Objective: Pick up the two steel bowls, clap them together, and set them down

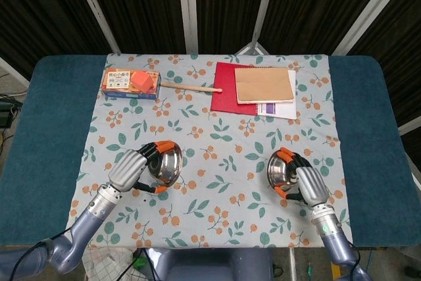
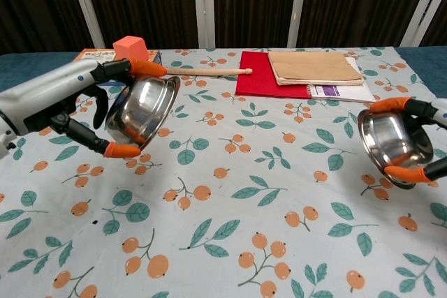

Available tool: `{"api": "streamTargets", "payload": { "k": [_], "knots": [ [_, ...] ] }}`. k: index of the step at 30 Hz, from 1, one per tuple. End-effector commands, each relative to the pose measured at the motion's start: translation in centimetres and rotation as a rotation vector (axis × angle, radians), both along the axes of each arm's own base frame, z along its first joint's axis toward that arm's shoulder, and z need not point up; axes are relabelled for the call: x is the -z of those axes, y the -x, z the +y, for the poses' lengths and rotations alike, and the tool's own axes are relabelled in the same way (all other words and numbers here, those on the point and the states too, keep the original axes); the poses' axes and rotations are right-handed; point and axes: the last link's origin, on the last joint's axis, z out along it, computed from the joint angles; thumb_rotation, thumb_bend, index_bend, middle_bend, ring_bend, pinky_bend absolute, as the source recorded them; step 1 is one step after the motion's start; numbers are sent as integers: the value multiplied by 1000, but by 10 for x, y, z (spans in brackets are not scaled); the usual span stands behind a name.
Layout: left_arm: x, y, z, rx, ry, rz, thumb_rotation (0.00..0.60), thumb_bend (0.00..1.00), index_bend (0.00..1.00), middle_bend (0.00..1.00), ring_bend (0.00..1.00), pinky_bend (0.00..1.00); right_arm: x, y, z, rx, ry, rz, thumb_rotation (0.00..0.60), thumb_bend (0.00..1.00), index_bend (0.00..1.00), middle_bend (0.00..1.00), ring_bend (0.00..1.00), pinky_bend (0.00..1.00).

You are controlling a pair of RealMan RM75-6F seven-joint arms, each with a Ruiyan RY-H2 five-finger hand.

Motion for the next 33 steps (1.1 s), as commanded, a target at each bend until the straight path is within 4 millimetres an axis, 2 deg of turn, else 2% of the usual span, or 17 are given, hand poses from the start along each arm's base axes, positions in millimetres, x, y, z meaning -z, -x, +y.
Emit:
{"api": "streamTargets", "payload": {
  "k": [1,5,11,14,16,17,20,23,24,26,28,30,33],
  "knots": [
    [8,8,0,-20,28,73,600,278,407,523,416,565,18,3,10,-30,-12,60,600,367,598,531,495,662],
    [14,11,-1,-32,48,110,600,277,402,517,407,508,24,5,14,-38,-37,100,600,367,545,505,467,633],
    [24,14,-1,-61,75,151,600,271,380,508,393,465,32,7,19,-28,-93,132,600,367,376,423,392,567],
    [26,16,-1,-65,76,168,600,247,299,443,337,421,33,5,20,-23,-119,130,600,368,161,298,290,487],
    [26,16,0,-69,71,185,600,220,228,382,296,409,32,3,21,-18,-140,128,600,368,46,211,220,440],
    [26,16,1,-71,69,189,600,203,193,355,275,404,32,2,22,-15,-145,124,600,368,19,179,194,424],
    [26,19,0,-87,82,215,600,166,110,296,229,384,31,-2,24,-4,-174,105,600,368,0,56,93,359],
    [25,23,-1,-99,97,258,593,140,34,220,169,356,32,-4,27,13,-228,82,586,368,0,3,33,303],
    [25,24,-2,-104,102,269,575,134,16,195,137,341,32,-5,29,19,-249,72,569,368,0,1,23,289],
    [23,27,-4,-113,116,286,530,124,2,144,78,303,32,-7,32,28,-286,53,496,368,0,0,2,257],
    [22,29,-5,-119,135,311,477,103,0,74,25,255,32,-9,37,28,-318,41,460,368,0,0,0,246],
    [19,32,-7,-124,154,334,410,77,0,10,0,205,32,-12,42,21,-343,33,442,368,0,0,0,234],
    [13,30,-9,-132,162,320,361,66,0,0,0,178,32,-18,48,16,-369,5,431,368,0,0,0,218]
  ]
}}
